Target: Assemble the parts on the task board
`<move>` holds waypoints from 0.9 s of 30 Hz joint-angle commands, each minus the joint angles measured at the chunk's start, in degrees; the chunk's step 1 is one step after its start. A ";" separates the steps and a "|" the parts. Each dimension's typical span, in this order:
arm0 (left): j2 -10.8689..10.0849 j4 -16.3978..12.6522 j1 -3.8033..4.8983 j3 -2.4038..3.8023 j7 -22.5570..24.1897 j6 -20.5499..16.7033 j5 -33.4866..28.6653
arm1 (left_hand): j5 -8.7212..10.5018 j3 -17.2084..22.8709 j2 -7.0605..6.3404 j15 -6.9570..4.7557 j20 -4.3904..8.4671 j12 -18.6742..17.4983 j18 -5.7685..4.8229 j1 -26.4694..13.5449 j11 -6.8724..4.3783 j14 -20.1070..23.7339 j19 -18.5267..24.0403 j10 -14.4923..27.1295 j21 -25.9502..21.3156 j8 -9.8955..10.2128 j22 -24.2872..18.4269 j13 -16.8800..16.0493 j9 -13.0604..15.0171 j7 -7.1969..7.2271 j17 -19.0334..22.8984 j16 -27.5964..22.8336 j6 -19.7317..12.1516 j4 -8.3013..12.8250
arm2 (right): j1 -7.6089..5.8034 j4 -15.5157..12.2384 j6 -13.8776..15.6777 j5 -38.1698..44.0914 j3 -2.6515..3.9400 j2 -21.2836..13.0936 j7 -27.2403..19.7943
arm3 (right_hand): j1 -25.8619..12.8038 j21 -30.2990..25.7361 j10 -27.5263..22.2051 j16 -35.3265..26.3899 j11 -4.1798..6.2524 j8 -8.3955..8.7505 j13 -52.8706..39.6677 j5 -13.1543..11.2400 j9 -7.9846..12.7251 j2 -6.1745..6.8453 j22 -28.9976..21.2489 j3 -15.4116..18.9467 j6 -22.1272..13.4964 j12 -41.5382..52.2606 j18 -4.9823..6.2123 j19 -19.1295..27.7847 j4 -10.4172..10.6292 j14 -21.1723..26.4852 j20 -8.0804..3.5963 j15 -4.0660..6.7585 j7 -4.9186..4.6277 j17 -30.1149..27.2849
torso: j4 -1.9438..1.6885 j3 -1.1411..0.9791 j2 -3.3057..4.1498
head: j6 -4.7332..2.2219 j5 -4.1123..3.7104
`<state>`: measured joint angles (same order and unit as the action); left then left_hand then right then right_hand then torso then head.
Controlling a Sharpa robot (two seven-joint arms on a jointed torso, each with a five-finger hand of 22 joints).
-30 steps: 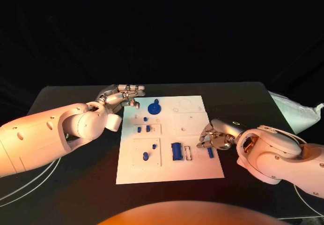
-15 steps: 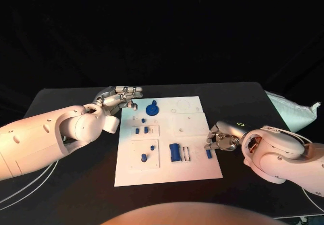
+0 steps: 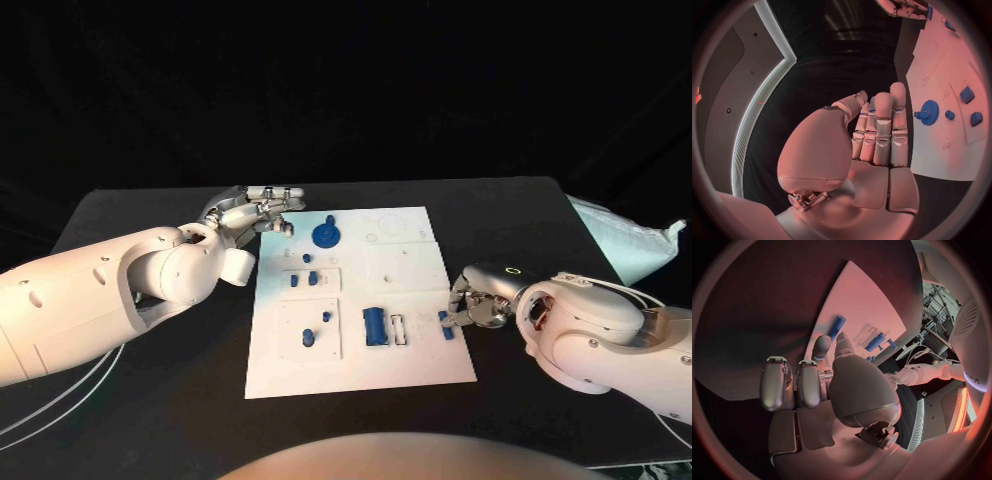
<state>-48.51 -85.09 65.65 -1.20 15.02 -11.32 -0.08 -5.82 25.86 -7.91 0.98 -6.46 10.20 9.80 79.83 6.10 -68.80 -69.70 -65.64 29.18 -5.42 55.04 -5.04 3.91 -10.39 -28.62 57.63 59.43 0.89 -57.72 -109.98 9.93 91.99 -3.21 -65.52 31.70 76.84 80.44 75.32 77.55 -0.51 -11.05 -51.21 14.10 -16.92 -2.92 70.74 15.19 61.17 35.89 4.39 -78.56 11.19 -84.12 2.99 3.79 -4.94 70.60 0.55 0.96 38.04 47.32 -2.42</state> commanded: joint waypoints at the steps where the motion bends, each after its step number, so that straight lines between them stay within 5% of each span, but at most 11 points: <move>1: 0.05 -0.06 -0.01 0.02 0.28 1.07 -0.23 | -0.22 -0.26 0.53 0.10 -0.19 0.04 0.63 -0.25 0.01 0.42 -0.31 0.50 -0.24 -0.17 -0.06 0.03 -0.04 -0.15 0.06 0.04 -0.11 -0.12 | 0.16 0.05 -2.68 2.01 -0.02 0.22 1.10 | -0.53 -0.31 -0.07 -0.30 0.19 0.10 0.02 -0.02 0.09 0.15 0.01 0.09 0.53 0.00 -0.02 0.18 0.49 -2.40 -0.05 -0.28 0.04 0.06 | 0.06 -0.02 0.07 | 0.04 0.00; 13: 0.02 -0.03 -0.04 0.02 0.18 1.16 -0.23 | -0.22 -0.26 0.53 0.10 -0.19 0.04 0.63 -0.25 0.01 0.42 -0.31 0.50 -0.24 -0.17 -0.06 0.03 -0.04 -0.15 0.06 0.04 -0.11 -0.12 | 0.98 0.59 -4.66 1.93 -0.04 1.46 1.24 | -0.37 -0.18 0.36 -0.17 0.40 -0.08 -0.32 0.24 0.05 0.07 0.31 0.20 1.20 0.62 -0.09 -0.05 0.97 -2.49 -0.14 -0.14 0.28 0.32 | 0.02 -0.02 0.04 | 0.30 0.01; 18: 0.00 -0.02 -0.05 0.02 0.16 1.20 -0.23 | -0.22 -0.26 0.53 0.10 -0.19 0.04 0.63 -0.25 0.01 0.42 -0.31 0.50 -0.24 -0.17 -0.06 0.03 -0.04 -0.15 0.06 0.04 -0.11 -0.12 | 1.31 0.89 -5.50 2.56 -0.04 2.24 1.33 | 2.46 -0.14 0.47 -0.15 0.67 0.00 -0.30 0.49 0.13 -0.79 0.43 -0.89 1.51 0.67 -0.11 -0.17 -0.01 -2.55 -0.37 0.13 0.52 0.42 | 0.03 -0.03 0.05 | 0.38 0.14; 22: 0.00 -0.04 -0.06 0.02 0.13 1.22 -0.23 | -0.22 -0.26 0.53 0.10 -0.19 0.04 0.63 -0.25 0.01 0.42 -0.31 0.50 -0.24 -0.17 -0.06 0.03 -0.04 -0.15 0.06 0.04 -0.11 -0.12 | 1.52 1.27 -6.92 4.03 -0.04 2.92 1.42 | 6.38 -0.20 0.31 -0.24 0.84 0.22 0.04 -3.00 0.30 -1.94 0.42 -2.88 1.69 0.20 -0.12 -0.19 -1.83 -2.55 -0.64 0.34 0.63 0.40 | 0.03 -0.01 0.08 | 0.40 0.15; 27: -0.07 -0.04 -0.07 0.01 0.08 1.20 -0.23 | -0.22 -0.26 0.53 0.10 -0.19 0.04 0.63 -0.25 0.01 0.42 -0.31 0.50 -0.24 -0.17 -0.06 0.03 -0.04 -0.15 0.06 0.04 -0.11 -0.12 | 1.75 1.59 -11.10 7.52 -0.05 3.67 1.56 | 7.77 -0.26 0.31 -0.26 0.88 0.40 0.24 -4.21 0.44 -1.86 0.40 -3.73 1.87 -0.04 -0.13 -0.18 -2.61 -2.55 -0.67 0.33 0.66 0.46 | 0.02 -0.01 0.08 | 0.55 0.18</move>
<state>-48.59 -85.04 65.58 -1.21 14.90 -11.19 -0.08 -5.82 25.86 -7.91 0.98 -6.46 10.20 9.80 79.83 6.10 -68.80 -69.70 -65.64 29.17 -5.42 55.05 -5.04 3.91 -10.39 -28.63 57.63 59.43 0.89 -56.73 -108.99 5.53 96.17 -2.63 -62.08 32.48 83.85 80.45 75.62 77.55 0.05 -10.78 -51.06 10.16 -17.00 -4.62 71.12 11.73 62.62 36.10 4.39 -78.79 8.53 -84.12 2.76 3.79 -4.33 71.01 0.57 0.93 38.11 47.81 -2.24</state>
